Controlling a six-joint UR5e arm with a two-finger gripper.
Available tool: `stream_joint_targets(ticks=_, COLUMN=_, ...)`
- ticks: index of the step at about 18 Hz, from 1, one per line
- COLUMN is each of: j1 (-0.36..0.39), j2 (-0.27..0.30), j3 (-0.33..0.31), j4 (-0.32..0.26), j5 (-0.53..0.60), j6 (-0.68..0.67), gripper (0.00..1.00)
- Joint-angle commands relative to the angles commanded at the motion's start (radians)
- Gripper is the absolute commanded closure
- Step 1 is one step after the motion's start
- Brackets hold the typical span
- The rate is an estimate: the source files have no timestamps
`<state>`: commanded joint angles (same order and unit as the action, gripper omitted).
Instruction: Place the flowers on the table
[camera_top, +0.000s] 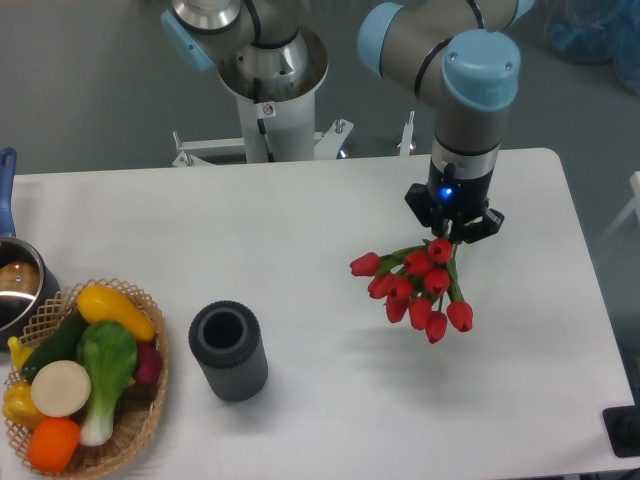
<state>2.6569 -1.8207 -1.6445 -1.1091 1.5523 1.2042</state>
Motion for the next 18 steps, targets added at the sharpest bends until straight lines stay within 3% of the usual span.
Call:
stream_joint_targets(ticks=8, j1=-0.014, j2=-0.012, j3=0.000, j4=0.001, j5=0.008, j6=-0.002, gripper=1.00)
stream_joint_targets(ticks=12, j1=-0.037, j2=-0.057, j3=-0.006, j4=0.009, j5=0.009, j6=-0.011, gripper=1.00)
stream_joint_targets(ticks=18, j1=-0.058, j2=-0.092, j3=-0.008, j4=0.011, j5=0.008, j6=-0.011, gripper=0.92)
